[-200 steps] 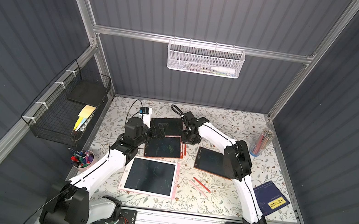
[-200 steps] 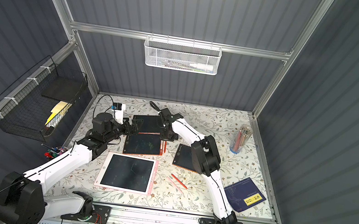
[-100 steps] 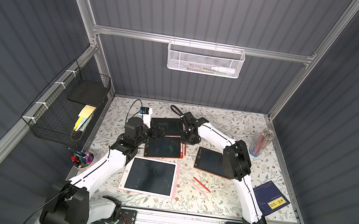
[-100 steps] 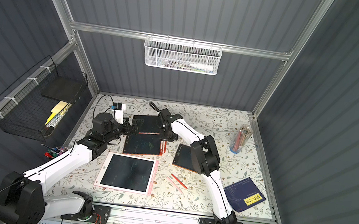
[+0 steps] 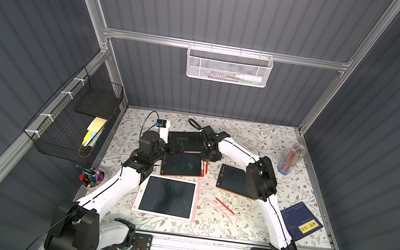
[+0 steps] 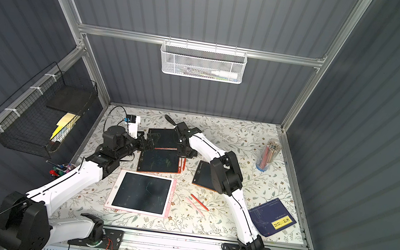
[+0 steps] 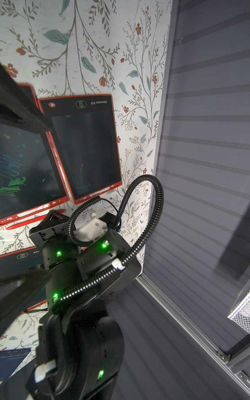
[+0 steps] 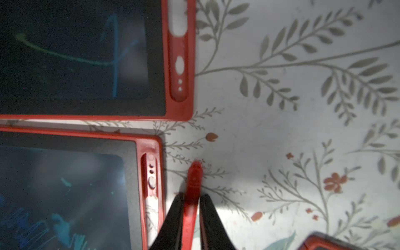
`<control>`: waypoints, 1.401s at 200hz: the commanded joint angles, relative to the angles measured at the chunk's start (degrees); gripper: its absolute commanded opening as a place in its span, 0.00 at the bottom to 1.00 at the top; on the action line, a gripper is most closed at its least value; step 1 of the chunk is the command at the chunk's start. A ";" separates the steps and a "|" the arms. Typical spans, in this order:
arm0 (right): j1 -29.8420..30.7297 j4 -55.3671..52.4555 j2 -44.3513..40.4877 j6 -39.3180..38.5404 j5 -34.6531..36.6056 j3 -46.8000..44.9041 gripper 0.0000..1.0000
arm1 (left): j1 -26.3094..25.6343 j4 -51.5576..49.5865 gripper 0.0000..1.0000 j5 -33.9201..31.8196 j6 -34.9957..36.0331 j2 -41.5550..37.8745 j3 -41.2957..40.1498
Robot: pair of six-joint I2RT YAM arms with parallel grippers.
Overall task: Place the stylus back onto the writing tablet
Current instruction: Pick up the stylus from the center of the board.
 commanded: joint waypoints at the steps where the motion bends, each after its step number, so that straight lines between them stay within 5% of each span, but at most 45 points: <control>1: 0.30 -3.79 2.41 -0.03 3.98 0.47 0.19 | 0.35 0.23 0.99 1.68 1.48 -1.75 0.28; 47: 0.32 -3.97 2.40 -0.95 4.26 0.12 0.17 | 0.35 -4.96 0.99 5.04 0.26 -3.67 3.61; 101: 0.29 -3.37 1.77 -1.36 3.25 0.12 0.16 | 0.31 -8.60 0.99 17.98 1.38 -4.35 2.14; 280: 1.93 -2.19 -3.91 -0.80 2.46 -1.02 0.15 | 0.35 -5.62 0.99 18.58 4.80 -9.98 -1.35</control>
